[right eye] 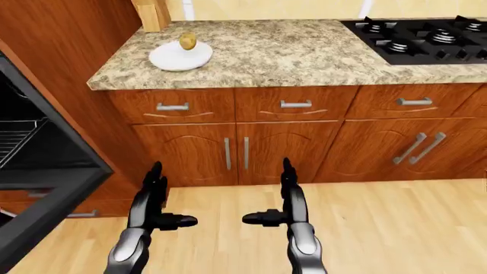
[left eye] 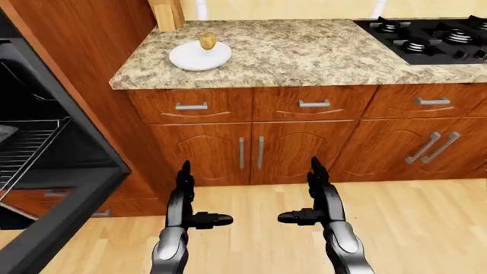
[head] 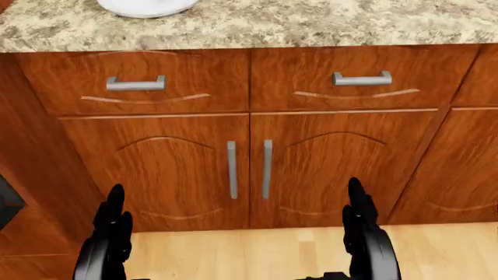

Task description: Place the potato on the rack of the oven.

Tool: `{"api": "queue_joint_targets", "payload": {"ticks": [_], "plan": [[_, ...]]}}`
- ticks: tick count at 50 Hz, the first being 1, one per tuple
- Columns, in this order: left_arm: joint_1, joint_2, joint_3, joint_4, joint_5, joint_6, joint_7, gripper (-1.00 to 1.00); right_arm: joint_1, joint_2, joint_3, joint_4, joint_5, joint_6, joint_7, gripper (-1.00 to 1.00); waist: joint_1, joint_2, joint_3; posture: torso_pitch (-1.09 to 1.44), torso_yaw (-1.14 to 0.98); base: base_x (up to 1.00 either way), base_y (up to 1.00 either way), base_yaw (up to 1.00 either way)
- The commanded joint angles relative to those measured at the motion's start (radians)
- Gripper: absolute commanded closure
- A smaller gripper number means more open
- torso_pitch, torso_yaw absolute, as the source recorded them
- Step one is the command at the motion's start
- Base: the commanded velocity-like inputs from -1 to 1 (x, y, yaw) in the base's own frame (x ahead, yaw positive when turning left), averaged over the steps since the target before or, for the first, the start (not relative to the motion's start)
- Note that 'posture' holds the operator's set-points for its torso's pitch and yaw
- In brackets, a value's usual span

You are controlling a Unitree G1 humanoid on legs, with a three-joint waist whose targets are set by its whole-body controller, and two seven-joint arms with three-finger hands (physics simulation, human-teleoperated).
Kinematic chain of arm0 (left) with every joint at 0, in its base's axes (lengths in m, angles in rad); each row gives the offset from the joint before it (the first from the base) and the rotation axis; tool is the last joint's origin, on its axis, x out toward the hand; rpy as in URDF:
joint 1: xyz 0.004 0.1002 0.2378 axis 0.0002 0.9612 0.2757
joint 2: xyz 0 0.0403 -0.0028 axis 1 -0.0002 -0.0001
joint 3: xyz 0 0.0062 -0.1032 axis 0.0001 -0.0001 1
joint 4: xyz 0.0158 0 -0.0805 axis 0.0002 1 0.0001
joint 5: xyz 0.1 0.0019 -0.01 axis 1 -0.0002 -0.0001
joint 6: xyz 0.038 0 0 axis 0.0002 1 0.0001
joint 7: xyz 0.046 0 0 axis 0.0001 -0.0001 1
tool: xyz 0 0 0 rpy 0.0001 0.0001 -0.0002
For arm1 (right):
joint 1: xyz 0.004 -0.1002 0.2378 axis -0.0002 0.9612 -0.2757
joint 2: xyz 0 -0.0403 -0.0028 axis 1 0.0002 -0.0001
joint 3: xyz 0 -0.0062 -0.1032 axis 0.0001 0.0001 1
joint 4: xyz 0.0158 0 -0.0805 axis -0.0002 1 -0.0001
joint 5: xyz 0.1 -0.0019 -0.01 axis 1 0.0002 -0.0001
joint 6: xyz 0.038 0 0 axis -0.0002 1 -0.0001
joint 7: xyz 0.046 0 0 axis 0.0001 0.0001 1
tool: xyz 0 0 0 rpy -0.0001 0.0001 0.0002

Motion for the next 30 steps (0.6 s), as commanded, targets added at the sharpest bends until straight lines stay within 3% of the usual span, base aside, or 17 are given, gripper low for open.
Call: {"api": "queue_joint_targets", "payload": {"ticks": [1, 3, 4, 5, 7, 8, 17, 30], "plan": [[-0.022, 0.006, -0.002, -0.133, 0.001, -0.011, -0.001, -1.00, -0.033, -0.003, -0.001, -0.065, 0.001, -0.080, 0.001, -1.00, -0.002, -0.008, -0.001, 0.00, 0.00, 0.00, 0.00, 0.00], [-0.026, 0.005, 0.001, -0.118, 0.003, -0.021, -0.001, -1.00, -0.034, -0.003, 0.000, -0.064, 0.002, -0.079, 0.001, -1.00, 0.007, 0.000, -0.062, 0.00, 0.00, 0.00, 0.00, 0.00], [-0.025, 0.004, 0.002, -0.132, -0.001, -0.008, -0.001, -1.00, -0.035, -0.004, -0.001, -0.066, 0.001, -0.077, 0.000, -1.00, 0.007, 0.000, -0.052, 0.00, 0.00, 0.00, 0.00, 0.00], [-0.023, 0.002, 0.002, -0.138, -0.004, -0.006, -0.001, -1.00, -0.035, -0.004, 0.000, -0.069, 0.000, -0.074, 0.000, -1.00, 0.006, -0.006, -0.017, 0.00, 0.00, 0.00, 0.00, 0.00], [-0.023, 0.003, 0.005, -0.125, -0.006, -0.021, -0.002, -1.00, -0.031, -0.007, 0.007, -0.053, -0.016, -0.094, 0.004, -1.00, 0.007, -0.007, -0.069, 0.00, 0.00, 0.00, 0.00, 0.00], [-0.022, 0.003, 0.005, -0.115, -0.006, -0.032, -0.004, -1.00, -0.032, -0.006, 0.003, -0.039, -0.011, -0.105, 0.008, -1.00, 0.008, -0.007, -0.074, 0.00, 0.00, 0.00, 0.00, 0.00], [-0.027, 0.003, 0.008, -0.125, -0.014, -0.023, 0.000, -1.00, -0.045, -0.008, -0.011, -0.039, -0.015, -0.102, -0.012, -1.00, 0.008, -0.004, -0.082, 0.00, 0.00, 0.00, 0.00, 0.00], [-0.178, 0.029, 0.049, -0.080, -0.048, 0.048, 0.071, -1.00, -0.143, -0.016, -0.004, -0.020, -0.037, -0.050, -0.037, -1.00, 0.007, -0.002, -0.095, 0.00, 0.00, 0.00, 0.00, 0.00]]}}
